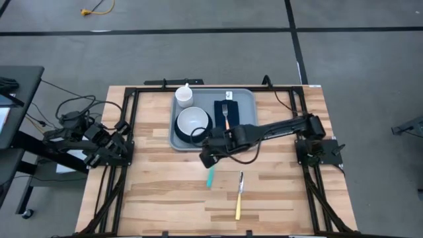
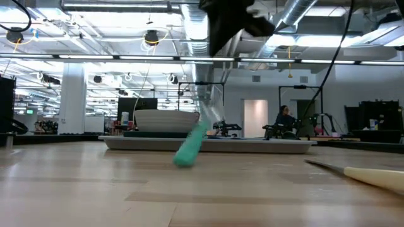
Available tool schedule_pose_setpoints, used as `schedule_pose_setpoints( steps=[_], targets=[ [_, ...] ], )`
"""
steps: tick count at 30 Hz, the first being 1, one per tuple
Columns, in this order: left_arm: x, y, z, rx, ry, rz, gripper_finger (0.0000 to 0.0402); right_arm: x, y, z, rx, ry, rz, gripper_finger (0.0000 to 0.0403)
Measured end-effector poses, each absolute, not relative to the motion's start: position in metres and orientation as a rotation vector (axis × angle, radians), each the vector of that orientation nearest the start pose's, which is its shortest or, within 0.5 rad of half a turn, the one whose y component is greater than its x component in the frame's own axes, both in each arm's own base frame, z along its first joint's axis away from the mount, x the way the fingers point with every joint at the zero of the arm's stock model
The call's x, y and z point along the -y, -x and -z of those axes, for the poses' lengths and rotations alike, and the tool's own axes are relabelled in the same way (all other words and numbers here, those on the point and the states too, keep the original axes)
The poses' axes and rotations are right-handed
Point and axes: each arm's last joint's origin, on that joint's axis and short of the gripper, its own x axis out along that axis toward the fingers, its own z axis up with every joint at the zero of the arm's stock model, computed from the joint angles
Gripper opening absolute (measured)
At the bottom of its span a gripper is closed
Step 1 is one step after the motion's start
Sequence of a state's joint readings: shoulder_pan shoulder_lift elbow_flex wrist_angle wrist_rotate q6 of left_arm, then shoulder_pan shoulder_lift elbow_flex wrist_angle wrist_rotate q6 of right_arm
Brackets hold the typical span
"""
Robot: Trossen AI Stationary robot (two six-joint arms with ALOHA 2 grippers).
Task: Set up tray
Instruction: Put the blue spoon on the dark blue napkin to the left of the orange fork
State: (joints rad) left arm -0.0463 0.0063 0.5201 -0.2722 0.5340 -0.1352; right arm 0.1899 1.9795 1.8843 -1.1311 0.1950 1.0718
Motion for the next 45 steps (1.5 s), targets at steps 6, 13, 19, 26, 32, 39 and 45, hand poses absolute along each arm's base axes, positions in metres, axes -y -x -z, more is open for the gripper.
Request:
schedule_pose_setpoints(
  steps=[6,13,19,26,32,39,45],
  targets=[
    [0.016,-0.029,-0.300,0.199,0.071,0.593,0.0098,-0.067,-0.385,-0.309,-1.045,-0.708,0.672,0.0000],
    [0.016,-0.029,-0.300,0.198,0.072,0.592,0.0098,-0.071,-0.390,-0.298,-1.132,-0.757,0.623,0.0000],
    [0.016,-0.029,-0.300,0.199,0.072,0.593,0.0098,-0.080,-0.402,-0.270,-1.248,-0.734,0.557,0.0011],
    [0.016,-0.029,-0.300,0.196,0.072,0.593,0.0098,-0.105,-0.417,-0.227,-1.412,-0.598,0.357,0.0071],
    [0.016,-0.029,-0.300,0.199,0.072,0.592,0.0098,-0.118,-0.421,-0.197,-1.513,-0.455,0.243,0.0103],
    [0.016,-0.029,-0.300,0.201,0.075,0.569,0.0098,-0.132,-0.418,-0.180,-1.586,-0.332,0.157,0.0106],
    [0.016,-0.029,-0.300,0.201,0.075,0.569,0.0098,-0.135,-0.416,-0.184,-1.544,-0.340,0.254,0.0106]
  ],
)
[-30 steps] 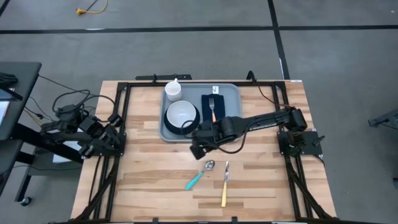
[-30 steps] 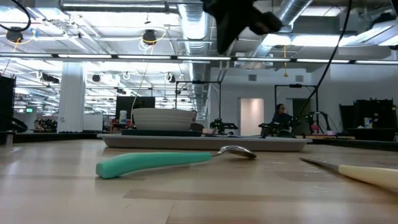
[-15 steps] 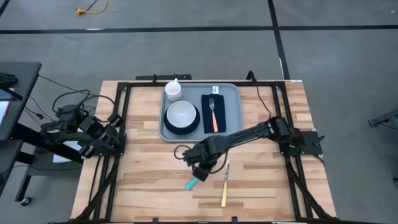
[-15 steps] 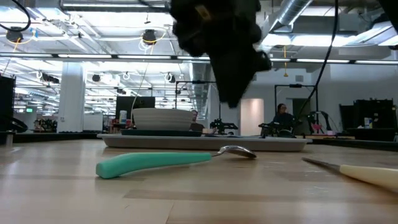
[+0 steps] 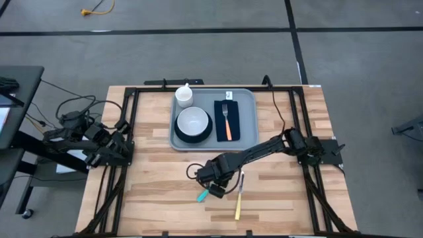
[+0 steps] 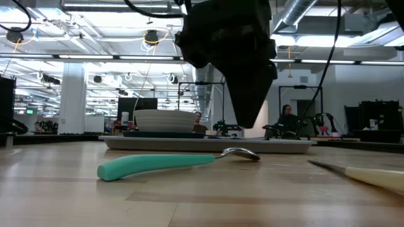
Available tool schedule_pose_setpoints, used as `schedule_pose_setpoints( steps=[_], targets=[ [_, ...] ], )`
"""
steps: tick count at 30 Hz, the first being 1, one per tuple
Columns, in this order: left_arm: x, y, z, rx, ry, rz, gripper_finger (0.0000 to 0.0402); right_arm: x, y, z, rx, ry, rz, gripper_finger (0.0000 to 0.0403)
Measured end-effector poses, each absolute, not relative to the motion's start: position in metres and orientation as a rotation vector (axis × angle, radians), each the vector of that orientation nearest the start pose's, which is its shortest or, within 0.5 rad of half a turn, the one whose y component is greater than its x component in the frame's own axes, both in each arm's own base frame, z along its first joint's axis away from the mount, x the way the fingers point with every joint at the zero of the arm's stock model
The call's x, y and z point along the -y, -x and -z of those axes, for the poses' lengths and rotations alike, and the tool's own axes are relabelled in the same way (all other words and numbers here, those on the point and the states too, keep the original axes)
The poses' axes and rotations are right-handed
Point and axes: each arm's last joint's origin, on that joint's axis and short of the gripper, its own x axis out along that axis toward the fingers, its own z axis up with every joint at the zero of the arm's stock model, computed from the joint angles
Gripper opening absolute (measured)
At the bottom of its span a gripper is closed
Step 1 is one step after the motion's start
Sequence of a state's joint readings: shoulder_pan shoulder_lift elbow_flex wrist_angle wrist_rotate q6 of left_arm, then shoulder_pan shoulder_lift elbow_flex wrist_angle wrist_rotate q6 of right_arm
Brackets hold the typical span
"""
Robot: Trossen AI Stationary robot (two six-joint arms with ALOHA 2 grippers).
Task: Set up tray
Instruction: Put the blue spoon on the dark blue napkin to the left of the orange fork
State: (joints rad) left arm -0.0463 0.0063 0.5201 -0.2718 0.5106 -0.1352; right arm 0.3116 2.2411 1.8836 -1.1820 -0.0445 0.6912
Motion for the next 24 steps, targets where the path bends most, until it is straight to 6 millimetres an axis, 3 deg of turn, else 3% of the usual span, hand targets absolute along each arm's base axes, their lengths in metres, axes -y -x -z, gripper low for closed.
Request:
schedule_pose_setpoints(
  steps=[5,16,24],
  targets=[
    [0.016,-0.029,-0.300,0.200,0.075,0.569,0.0098,-0.143,-0.415,-0.177,-1.548,-0.318,0.279,0.0121],
    [0.016,-0.029,-0.300,0.200,0.075,0.569,0.0098,-0.155,-0.417,-0.160,-1.545,-0.179,0.186,0.0205],
    [0.016,-0.029,-0.300,0.200,0.075,0.569,0.0098,-0.158,-0.432,-0.162,-1.392,-0.036,0.014,0.0213]
  ],
)
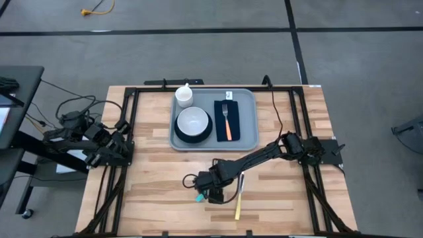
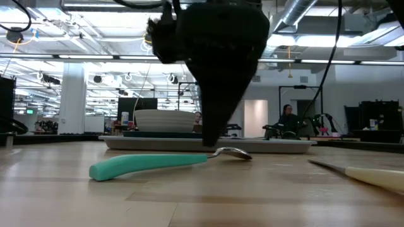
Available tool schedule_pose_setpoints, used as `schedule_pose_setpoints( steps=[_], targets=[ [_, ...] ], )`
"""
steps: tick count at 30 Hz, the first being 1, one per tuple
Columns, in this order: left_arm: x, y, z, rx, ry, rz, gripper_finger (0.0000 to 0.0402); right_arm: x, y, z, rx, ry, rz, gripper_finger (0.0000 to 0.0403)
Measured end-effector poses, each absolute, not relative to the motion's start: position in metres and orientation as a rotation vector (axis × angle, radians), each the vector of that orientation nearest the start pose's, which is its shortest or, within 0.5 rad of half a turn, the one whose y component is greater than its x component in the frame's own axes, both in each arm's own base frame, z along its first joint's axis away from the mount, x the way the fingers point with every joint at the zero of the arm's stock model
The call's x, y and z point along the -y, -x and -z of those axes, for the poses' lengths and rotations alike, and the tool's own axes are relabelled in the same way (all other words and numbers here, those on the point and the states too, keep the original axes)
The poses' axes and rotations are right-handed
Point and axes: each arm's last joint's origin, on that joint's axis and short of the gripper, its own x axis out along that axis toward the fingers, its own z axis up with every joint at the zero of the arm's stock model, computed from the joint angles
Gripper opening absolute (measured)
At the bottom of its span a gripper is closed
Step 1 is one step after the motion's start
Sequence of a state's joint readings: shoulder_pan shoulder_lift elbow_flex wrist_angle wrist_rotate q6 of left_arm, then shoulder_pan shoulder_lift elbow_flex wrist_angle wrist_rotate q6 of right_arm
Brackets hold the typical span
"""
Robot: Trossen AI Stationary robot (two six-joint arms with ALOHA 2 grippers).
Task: Set up tray
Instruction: Put the blue spoon on the dark blue napkin to the left of the orange fork
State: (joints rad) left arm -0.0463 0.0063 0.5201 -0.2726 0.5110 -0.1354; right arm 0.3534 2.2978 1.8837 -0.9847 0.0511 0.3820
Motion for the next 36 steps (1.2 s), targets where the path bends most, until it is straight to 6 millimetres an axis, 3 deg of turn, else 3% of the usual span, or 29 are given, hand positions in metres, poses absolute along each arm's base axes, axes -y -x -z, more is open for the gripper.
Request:
schedule_pose_setpoints(
  steps=[18,26,29,36],
  targets=[
    [0.016,-0.029,-0.300,0.199,0.075,0.570,0.0098,-0.134,-0.437,-0.162,-1.423,0.112,-0.081,0.0196],
    [0.016,-0.030,-0.300,0.196,0.076,0.570,0.0098,-0.134,-0.442,-0.126,-1.508,0.133,-0.187,0.0192],
    [0.016,-0.030,-0.300,0.194,0.076,0.570,0.0098,-0.136,-0.442,-0.121,-1.521,0.144,-0.197,0.0187],
    [0.016,-0.030,-0.300,0.195,0.070,0.569,0.0098,-0.134,-0.444,-0.131,-1.512,0.166,-0.167,0.0172]
  ],
)
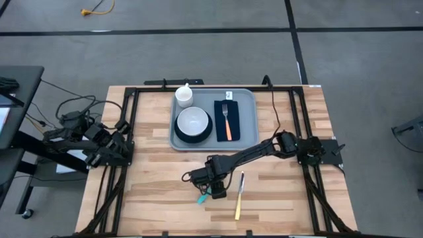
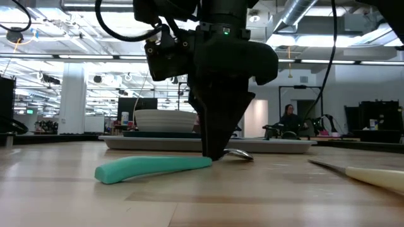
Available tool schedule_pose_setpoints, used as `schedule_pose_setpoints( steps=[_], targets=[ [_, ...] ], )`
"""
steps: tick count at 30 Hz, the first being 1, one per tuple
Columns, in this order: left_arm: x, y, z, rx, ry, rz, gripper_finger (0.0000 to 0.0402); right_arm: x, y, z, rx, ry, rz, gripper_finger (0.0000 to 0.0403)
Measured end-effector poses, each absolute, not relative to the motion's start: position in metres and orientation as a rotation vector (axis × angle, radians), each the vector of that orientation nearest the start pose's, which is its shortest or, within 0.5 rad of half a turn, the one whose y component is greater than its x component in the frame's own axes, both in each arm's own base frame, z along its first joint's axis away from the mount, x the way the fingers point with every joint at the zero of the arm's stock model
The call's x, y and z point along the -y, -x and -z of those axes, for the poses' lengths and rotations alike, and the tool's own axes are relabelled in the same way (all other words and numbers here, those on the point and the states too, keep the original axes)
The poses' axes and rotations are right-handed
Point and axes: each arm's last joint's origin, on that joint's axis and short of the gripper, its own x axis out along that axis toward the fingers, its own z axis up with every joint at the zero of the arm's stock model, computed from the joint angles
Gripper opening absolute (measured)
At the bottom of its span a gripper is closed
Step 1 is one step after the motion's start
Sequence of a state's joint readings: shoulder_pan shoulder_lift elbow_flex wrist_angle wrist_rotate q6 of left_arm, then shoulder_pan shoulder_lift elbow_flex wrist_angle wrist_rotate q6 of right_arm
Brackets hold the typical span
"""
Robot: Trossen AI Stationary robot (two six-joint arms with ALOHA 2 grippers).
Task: Set up tray
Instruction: Put the blue spoon on the dark blue napkin to the left of the orange fork
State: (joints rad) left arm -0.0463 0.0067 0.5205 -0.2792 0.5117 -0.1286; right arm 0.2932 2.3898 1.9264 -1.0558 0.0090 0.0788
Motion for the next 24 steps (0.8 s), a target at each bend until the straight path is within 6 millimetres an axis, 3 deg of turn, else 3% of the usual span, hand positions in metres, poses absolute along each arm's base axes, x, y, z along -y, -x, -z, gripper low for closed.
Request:
schedule_pose_setpoints(
  steps=[10,17,24],
  targets=[
    [0.016,-0.030,-0.300,0.195,0.069,0.569,0.0098,-0.131,-0.454,-0.171,-1.462,0.185,-0.131,0.0166],
    [0.016,-0.030,-0.300,0.196,0.069,0.569,0.0098,-0.137,-0.447,-0.174,-1.521,0.189,-0.128,0.0171],
    [0.016,-0.030,-0.300,0.195,0.069,0.569,0.0098,-0.136,-0.453,-0.161,-1.474,0.200,-0.144,0.0166]
  ],
)
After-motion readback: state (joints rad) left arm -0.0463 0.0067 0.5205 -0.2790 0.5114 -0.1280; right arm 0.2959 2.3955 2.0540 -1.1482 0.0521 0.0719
